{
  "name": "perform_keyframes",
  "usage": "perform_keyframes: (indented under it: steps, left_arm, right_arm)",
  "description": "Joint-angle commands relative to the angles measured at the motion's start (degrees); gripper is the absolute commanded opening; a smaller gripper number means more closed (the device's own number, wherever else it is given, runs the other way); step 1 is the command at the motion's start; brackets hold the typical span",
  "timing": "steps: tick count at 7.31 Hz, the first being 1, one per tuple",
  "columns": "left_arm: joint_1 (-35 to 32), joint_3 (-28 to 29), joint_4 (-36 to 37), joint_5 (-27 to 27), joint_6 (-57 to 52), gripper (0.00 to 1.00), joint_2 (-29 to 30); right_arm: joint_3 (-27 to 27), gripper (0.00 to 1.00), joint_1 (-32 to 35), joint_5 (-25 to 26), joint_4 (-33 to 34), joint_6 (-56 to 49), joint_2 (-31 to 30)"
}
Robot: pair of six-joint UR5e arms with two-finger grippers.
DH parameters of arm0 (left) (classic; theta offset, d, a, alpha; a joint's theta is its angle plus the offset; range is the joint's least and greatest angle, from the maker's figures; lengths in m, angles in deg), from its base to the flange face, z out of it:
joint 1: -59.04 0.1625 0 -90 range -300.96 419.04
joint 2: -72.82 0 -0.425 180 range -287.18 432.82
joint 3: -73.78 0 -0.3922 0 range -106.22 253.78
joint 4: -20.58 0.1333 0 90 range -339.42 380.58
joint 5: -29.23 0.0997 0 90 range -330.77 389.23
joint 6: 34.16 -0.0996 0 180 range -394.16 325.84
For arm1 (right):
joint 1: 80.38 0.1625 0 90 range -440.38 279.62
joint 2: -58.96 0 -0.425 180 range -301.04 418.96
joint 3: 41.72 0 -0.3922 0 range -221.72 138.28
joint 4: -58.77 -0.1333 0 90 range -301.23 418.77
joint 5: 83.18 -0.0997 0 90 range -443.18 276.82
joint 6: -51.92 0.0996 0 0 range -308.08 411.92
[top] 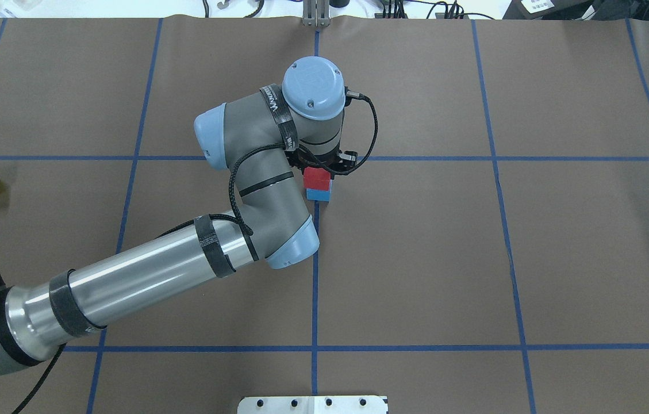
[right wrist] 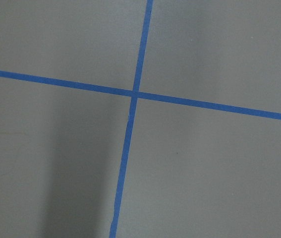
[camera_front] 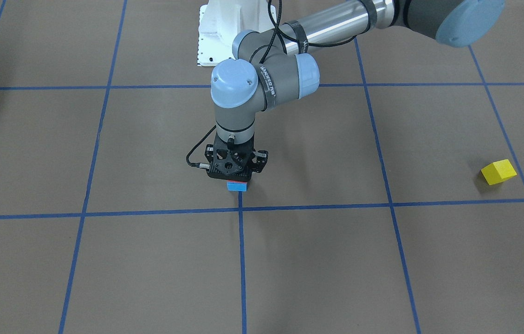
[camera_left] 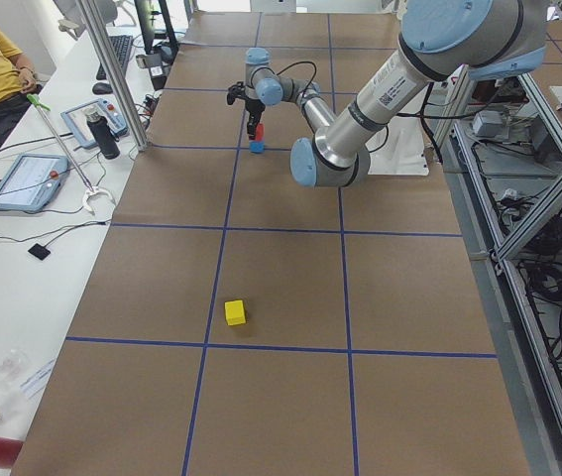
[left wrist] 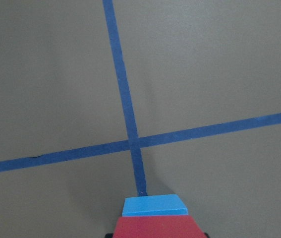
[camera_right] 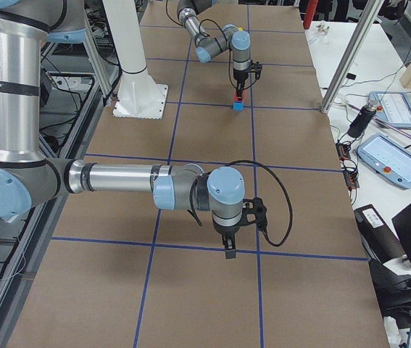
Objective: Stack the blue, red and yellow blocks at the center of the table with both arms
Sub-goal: 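Lower the red cube onto the blue cube and open the left gripper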
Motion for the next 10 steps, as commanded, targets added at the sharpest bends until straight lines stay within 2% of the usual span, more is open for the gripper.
perform_keyframes:
  steps: [1,3,4,5,6,8,10]
  left_arm:
    - [0.10,0.10,-0.01,0.07,-0.11,0.41,-0.12]
    - [0.10,0.02,-0.01,0.07,0.06,0.61,-0.12]
    - [0.19,0.02,-0.10,0.15,0.15,0.66,-0.03]
    - [0.19,0.02,-0.62,0.16,0.24,0.78,-0.12]
    - [0.28,0.02,-0.71,0.24,0.24,1.00,-0.12]
    - [0.19,-0.42,-1.07,0.51,-0.37,1.00,0.06]
    - [-1.38,-6.45,2.07,-0.19,-2.29,1.00,-0.81]
  right_arm:
    - [-0.01,1.00,0.01,0.09,0.00,0.00,0.00]
    - [0.07,1.00,0.01,0.09,0.00,0.00,0.00]
    - [0.07,1.00,0.01,0.09,0.00,0.00,0.00]
    - [0.07,1.00,0.01,0.09,0.00,0.00,0.00]
    - [0.07,1.00,0.01,0.09,0.00,0.00,0.09]
    - [0.07,1.00,-0.07,0.09,0.00,0.00,0.09]
    - [-0.01,1.00,-0.07,0.09,0.00,-0.09,0.09]
